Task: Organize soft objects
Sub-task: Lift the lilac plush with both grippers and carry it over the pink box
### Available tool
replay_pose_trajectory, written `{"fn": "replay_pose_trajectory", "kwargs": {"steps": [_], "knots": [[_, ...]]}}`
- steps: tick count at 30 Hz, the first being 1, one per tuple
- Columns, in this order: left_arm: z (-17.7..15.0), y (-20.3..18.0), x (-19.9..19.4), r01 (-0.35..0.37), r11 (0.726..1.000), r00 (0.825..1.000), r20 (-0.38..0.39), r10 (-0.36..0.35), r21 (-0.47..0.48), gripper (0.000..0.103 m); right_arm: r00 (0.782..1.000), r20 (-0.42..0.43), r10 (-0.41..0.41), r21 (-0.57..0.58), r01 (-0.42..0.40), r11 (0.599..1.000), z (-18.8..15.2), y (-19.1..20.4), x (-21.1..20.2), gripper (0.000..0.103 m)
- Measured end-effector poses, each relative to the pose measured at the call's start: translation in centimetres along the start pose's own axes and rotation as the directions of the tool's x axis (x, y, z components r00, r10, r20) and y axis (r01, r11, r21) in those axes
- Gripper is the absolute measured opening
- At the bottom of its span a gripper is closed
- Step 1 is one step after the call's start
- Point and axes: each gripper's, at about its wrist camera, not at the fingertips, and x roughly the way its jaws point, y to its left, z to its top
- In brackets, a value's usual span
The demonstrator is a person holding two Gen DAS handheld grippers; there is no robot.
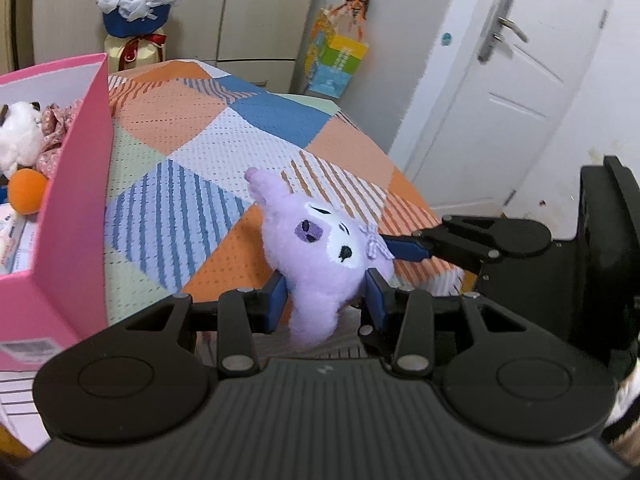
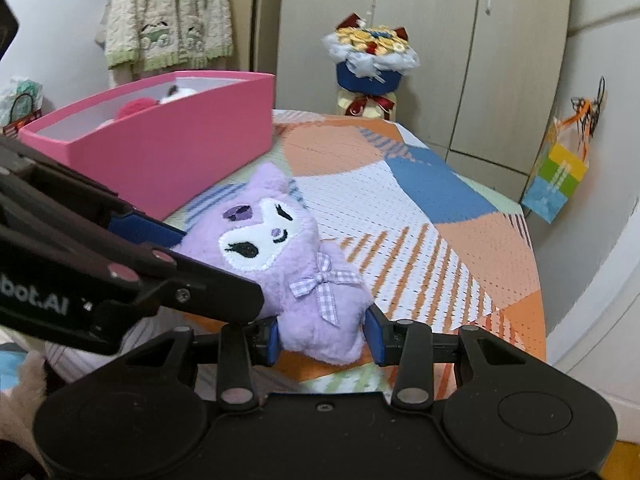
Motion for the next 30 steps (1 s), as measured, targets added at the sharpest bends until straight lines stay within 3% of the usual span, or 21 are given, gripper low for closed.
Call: {"fn": "replay_pose_trajectory", "kwargs": {"steps": [5, 11, 18, 27, 30], "knots": [[-0.3, 0.2, -3.0, 0.029, 0.999, 0.999, -0.013, -0.029, 0.034, 0.040, 1.000, 0.017, 0.018, -0.022, -0.018, 1.000, 0.4, 1.6, -2.0, 0.046], [-0.8, 1.4, -6.6, 0.061, 0.998, 0.997, -0.055, -0.060, 0.018, 0.037, 0.999, 0.050, 0.021, -0.125, -0.014, 0.992, 1.5, 4.3, -4.0, 0.045], [-1.5, 3.0, -9.8, 0.036, 0.999, 0.995, -0.093, -0.037, -0.020, 0.034, 0.993, 0.083, 0.087, -0.237, -0.066, 0.969, 2.7, 7.7, -6.0, 0.043], [-1.0, 5.3, -13.6, -0.048, 0.999, 0.999, -0.002, 0.048, -0.009, 0.031, 0.963, 0.182, 0.197, -0.319, -0.132, 0.939, 6.3, 11.3, -6.5, 0.031], [-1.6, 7.3, -13.4, -0.034, 0.997, 0.999, -0.007, 0.034, -0.066, 0.032, 0.955, 0.136, 0.265, -0.242, -0.227, 0.943, 7.0, 10.5, -4.9, 0.031]]}}
